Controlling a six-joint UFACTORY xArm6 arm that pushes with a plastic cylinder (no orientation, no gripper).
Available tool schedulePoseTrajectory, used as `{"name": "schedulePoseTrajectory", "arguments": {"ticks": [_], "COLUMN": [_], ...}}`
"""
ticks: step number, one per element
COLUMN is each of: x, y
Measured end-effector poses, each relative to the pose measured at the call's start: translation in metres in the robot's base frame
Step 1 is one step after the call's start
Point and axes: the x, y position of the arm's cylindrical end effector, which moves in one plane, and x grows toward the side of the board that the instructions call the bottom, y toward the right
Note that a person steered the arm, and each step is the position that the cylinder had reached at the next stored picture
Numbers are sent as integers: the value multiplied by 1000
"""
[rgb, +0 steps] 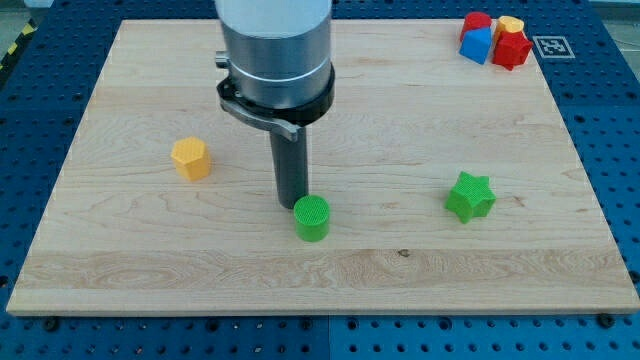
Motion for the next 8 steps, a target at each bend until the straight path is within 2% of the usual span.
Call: {"name": "schedulePoseTrajectory", "arguments": {"ticks": [1,3,4,8], "x": [-4,-3,-3,38], "y": [2,55,57,88]}}
